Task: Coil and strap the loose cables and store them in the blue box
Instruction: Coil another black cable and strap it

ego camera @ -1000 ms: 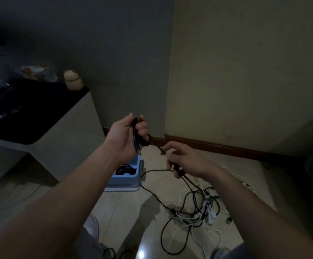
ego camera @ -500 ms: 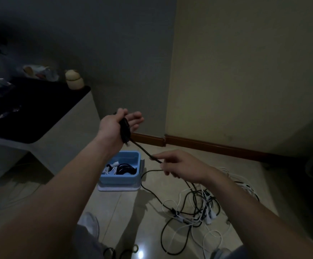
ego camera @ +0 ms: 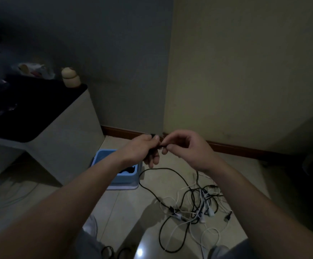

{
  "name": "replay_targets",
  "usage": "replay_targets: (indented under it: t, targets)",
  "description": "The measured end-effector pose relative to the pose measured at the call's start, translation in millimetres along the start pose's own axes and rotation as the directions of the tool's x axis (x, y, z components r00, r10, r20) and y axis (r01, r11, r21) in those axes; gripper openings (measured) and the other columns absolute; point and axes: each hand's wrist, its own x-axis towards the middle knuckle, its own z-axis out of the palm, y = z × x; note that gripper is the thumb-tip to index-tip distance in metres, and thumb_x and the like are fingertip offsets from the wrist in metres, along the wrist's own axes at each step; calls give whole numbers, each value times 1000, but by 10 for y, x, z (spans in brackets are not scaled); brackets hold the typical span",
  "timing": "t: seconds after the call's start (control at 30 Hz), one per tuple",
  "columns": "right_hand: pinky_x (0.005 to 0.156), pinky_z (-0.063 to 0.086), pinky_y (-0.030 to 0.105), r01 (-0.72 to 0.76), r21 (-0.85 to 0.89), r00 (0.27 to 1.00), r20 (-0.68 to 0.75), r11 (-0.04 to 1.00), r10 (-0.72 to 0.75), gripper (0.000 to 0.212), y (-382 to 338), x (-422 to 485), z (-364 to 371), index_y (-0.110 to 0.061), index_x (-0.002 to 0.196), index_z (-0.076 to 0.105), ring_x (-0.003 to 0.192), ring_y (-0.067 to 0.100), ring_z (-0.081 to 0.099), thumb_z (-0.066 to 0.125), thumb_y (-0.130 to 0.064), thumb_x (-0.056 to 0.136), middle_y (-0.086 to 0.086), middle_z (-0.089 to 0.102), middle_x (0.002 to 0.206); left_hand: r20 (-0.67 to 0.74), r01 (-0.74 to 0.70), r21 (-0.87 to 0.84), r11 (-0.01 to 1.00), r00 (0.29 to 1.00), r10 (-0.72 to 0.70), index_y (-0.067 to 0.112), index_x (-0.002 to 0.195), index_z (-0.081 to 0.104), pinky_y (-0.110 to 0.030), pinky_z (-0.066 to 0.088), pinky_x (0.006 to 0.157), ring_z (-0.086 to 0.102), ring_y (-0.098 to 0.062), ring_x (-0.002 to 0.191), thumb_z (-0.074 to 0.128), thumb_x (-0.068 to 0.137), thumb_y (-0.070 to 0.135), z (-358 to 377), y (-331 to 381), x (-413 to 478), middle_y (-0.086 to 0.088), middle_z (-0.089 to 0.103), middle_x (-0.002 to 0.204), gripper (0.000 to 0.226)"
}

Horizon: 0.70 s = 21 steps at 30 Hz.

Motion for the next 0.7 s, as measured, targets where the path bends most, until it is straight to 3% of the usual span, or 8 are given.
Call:
replay_targets:
  t: [0.07,0.17,0.27,0.43,0.6,0.7]
  targets:
    - [79,57,31,33,-23,998,-61,999,-34,23,-11,5,-22,-18,87,71,81,15,70,69,5,87,6,75,83,93,43,-76,996,995,-36,7,86,55,-31,33,51,46,-16,40,20,109,39,43,17,-9,-5,57,53,53]
    - [70,54,24,6,-62,974,-226,998,-19,25,-17,19,-58,-19,81,65,72,7,66,83,-2,77,-3,70,75,245,118,-229,966,968,-61,4,89,54,-23,28,39,34,-11,32,10,101,61,77,32,11,-3,45,45,73]
    - [63,47,22,-33,-114,940,-340,993,-8,29,-2,19,-138,-18,77,61,62,4,55,89,-12,71,-3,61,69,369,169,-378,910,929,-20,7,88,53,-20,24,36,27,-9,33,22,98,63,52,79,4,1,35,46,64]
    - [56,35,20,-70,-115,952,-306,991,32,27,88,25,-121,-18,72,56,59,5,42,80,-22,83,-7,47,63,400,223,-534,815,916,12,16,78,50,-18,14,36,22,-4,34,44,95,35,6,201,-31,7,28,47,26]
    - [60,36,29,-95,-94,974,-217,991,73,31,162,43,-148,-2,83,59,61,8,42,62,-29,97,0,47,66,441,286,-645,708,897,40,20,71,51,-18,9,37,16,-4,34,42,97,34,-30,219,-60,11,30,44,30]
    - [60,40,29,-79,-73,977,-202,994,63,34,127,35,-150,2,87,58,61,8,45,61,-31,97,1,49,70,505,330,-665,670,859,78,20,74,51,-17,14,37,17,-5,35,42,100,34,-74,189,-62,12,34,44,30]
